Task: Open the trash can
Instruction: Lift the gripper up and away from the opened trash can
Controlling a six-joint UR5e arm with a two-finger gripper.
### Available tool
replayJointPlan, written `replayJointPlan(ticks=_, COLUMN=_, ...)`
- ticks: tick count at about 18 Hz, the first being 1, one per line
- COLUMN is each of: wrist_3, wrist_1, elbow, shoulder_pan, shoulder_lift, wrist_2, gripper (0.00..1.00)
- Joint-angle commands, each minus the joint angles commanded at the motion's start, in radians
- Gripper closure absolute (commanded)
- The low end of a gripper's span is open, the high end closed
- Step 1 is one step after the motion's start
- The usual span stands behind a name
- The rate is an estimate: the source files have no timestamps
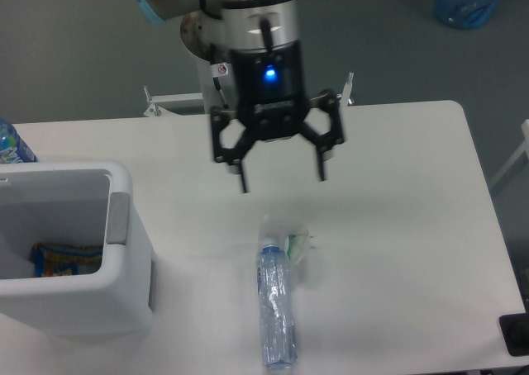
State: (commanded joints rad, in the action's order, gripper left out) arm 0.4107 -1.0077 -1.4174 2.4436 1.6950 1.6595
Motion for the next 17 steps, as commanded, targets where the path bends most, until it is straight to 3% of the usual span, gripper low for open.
replayJointPlan(ticks=7, wrist_3=0.413, wrist_1=-0.126, elbow=-0.008, shoulder_pan=0.089, shoulder_lift=-0.005, wrist_2=0.034, gripper=0.0)
replayJointPlan(ticks=12, wrist_3=0.563, wrist_1=-0.166, elbow=-0.009, shoulder_pan=0.144, shoulder_lift=-0.009, wrist_2=0.033, gripper=0.0)
replayJointPlan(ticks=17, wrist_3=0.569, wrist_1=-0.16, elbow=-0.008, shoulder_pan=0.164, shoulder_lift=-0.009, wrist_2=0.026, gripper=0.0)
